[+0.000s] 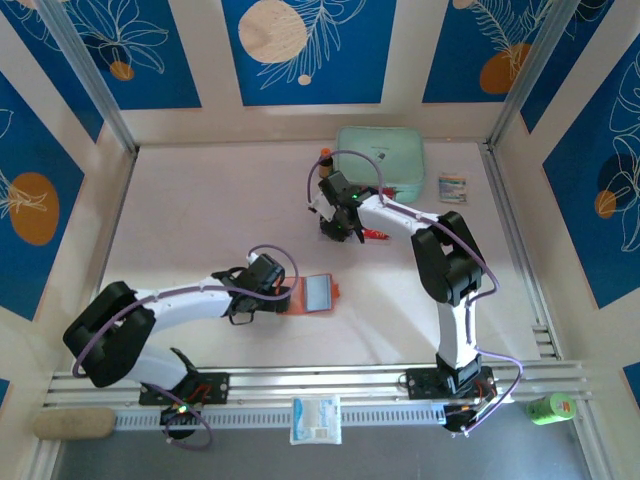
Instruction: Put the credit cards into the card holder
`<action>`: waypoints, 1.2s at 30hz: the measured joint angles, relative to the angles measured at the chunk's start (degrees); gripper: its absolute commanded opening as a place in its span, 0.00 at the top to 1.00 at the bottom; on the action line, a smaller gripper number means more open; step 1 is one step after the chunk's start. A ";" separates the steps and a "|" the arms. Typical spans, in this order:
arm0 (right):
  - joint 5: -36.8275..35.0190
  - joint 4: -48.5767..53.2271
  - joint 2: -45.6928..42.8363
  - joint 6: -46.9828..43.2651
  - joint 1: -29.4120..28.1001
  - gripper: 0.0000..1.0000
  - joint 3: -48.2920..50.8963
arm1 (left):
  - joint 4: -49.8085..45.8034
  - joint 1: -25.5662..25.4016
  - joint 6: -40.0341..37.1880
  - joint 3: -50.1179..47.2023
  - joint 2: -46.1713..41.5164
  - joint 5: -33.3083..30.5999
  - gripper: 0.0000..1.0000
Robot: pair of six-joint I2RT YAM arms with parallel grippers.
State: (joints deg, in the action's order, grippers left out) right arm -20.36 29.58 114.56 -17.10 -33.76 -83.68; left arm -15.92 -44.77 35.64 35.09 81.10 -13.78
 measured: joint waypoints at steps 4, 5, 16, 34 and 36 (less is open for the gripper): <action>0.81 0.09 0.00 -0.02 0.00 0.80 0.02 | 0.02 0.00 0.00 0.13 0.13 -0.02 0.03; 0.90 0.11 0.00 -0.02 0.00 0.82 0.02 | 0.04 0.00 0.00 0.13 0.13 -0.02 0.03; 1.49 1.31 -0.09 0.70 0.07 0.89 0.02 | 0.46 0.00 -0.04 0.13 0.15 0.00 0.03; 1.73 4.79 -0.35 1.68 0.66 0.79 -1.88 | 1.68 0.00 -0.15 0.13 0.46 -0.02 0.03; 1.73 4.83 -0.35 1.70 0.66 0.81 -1.88 | 1.75 0.00 -0.15 0.13 0.50 -0.02 0.03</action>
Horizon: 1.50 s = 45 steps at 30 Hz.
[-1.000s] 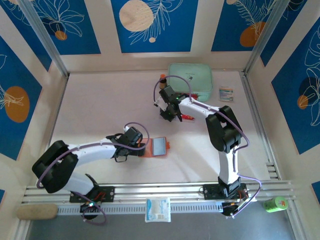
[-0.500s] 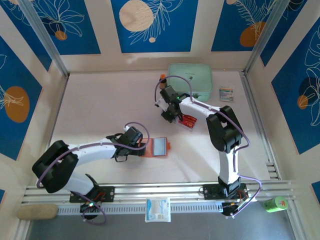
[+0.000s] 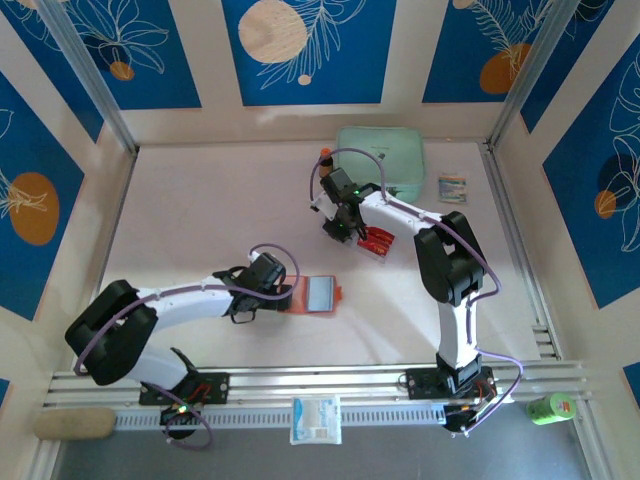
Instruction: Put the credit cards into the card holder
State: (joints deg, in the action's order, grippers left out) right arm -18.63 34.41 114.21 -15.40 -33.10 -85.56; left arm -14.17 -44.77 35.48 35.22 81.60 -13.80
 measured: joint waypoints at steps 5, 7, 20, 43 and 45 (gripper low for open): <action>0.02 0.24 0.00 0.02 0.00 0.91 0.00 | 0.13 0.00 0.00 0.00 0.00 0.00 0.03; -0.02 0.28 0.00 -0.24 0.00 0.95 -0.13 | 0.22 0.00 0.00 0.00 0.02 0.00 0.03; -2.27 0.39 -2.71 -2.64 -2.40 1.00 -0.70 | 0.87 0.00 0.00 0.00 0.02 0.02 0.03; 19.15 -21.62 -36.17 50.64 -6.86 1.00 38.10 | 7.74 -0.04 0.02 -1.77 -2.71 3.32 0.03; 19.30 -26.38 -38.42 56.00 -8.24 1.00 44.09 | 7.78 -0.04 0.02 -2.27 -2.95 3.50 0.03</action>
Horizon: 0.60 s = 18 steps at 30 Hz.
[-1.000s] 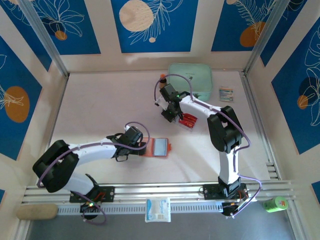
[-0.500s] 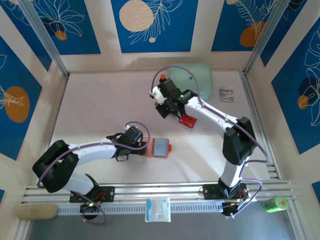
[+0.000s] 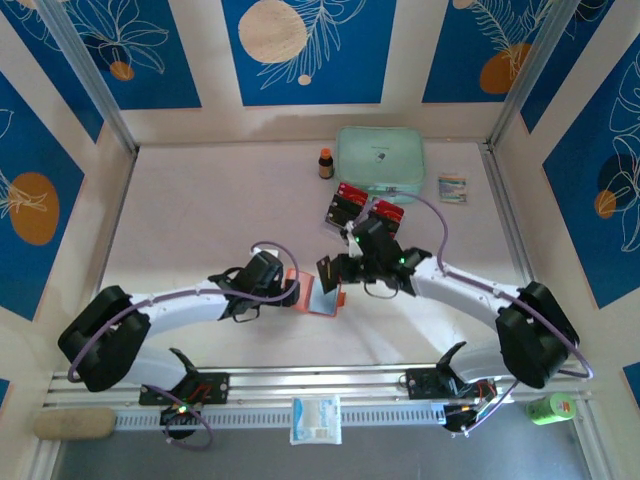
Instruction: Put the credit cards into the card holder
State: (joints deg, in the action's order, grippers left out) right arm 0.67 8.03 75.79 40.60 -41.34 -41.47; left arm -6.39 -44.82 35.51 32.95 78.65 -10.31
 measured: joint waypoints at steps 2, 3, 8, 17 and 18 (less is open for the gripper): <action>-0.28 -3.72 -1.92 3.82 -1.44 1.00 4.09 | 0.00 0.00 0.00 -0.37 -0.17 0.20 0.03; -0.66 -5.49 -2.89 5.64 -2.25 1.00 5.81 | 0.00 0.00 0.04 -0.59 -0.22 0.24 0.03; -2.82 -13.16 -5.09 12.04 -4.76 1.00 10.93 | 0.04 0.00 0.15 -1.86 -0.72 0.39 0.03; -5.11 -21.84 -2.47 16.92 -5.18 1.00 12.92 | 0.02 -0.11 0.81 -3.67 -3.06 0.44 0.03; -5.18 -22.62 -1.97 17.11 -5.20 1.00 13.11 | 0.02 -0.11 0.90 -3.74 -3.13 0.44 0.03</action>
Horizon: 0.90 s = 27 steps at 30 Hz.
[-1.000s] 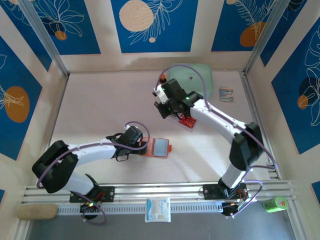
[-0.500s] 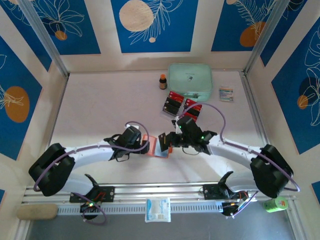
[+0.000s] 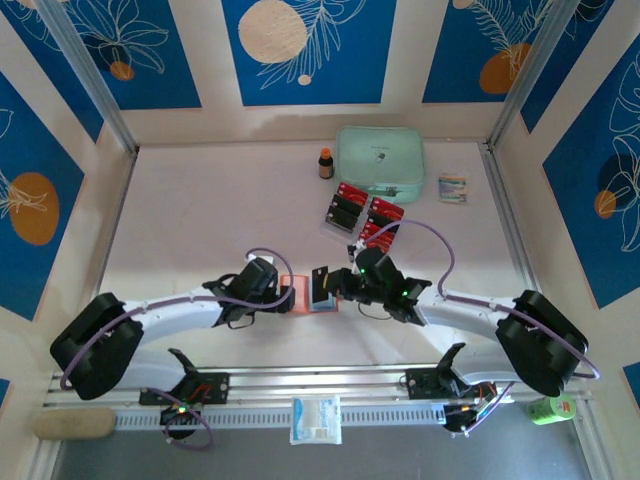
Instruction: Put the credit cards into the card holder
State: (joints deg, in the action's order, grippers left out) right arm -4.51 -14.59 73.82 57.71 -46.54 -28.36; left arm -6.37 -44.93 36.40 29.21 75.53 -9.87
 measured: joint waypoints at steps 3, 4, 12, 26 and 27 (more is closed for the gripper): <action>-0.20 -1.86 1.46 0.55 -0.02 1.00 0.26 | 0.11 0.00 0.17 -0.04 -0.02 -0.02 0.03; -0.24 -2.27 1.79 0.66 -0.02 1.00 0.35 | 0.15 0.00 0.20 -0.04 -0.02 -0.02 0.03; -0.66 -5.95 4.33 0.87 -0.02 1.00 0.52 | 0.24 0.00 0.63 -0.09 -0.02 -0.04 0.03; -0.66 -10.23 8.94 1.31 -0.02 1.00 0.55 | 0.37 0.00 0.76 -0.13 -0.02 -0.13 0.05; -0.63 -10.51 9.27 1.33 -0.02 1.00 0.52 | 0.35 0.00 0.76 -0.15 -0.02 -0.22 0.05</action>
State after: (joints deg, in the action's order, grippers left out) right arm -5.15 -25.10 83.09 59.05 -46.57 -27.83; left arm -6.02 -44.93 37.17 29.06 75.50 -10.09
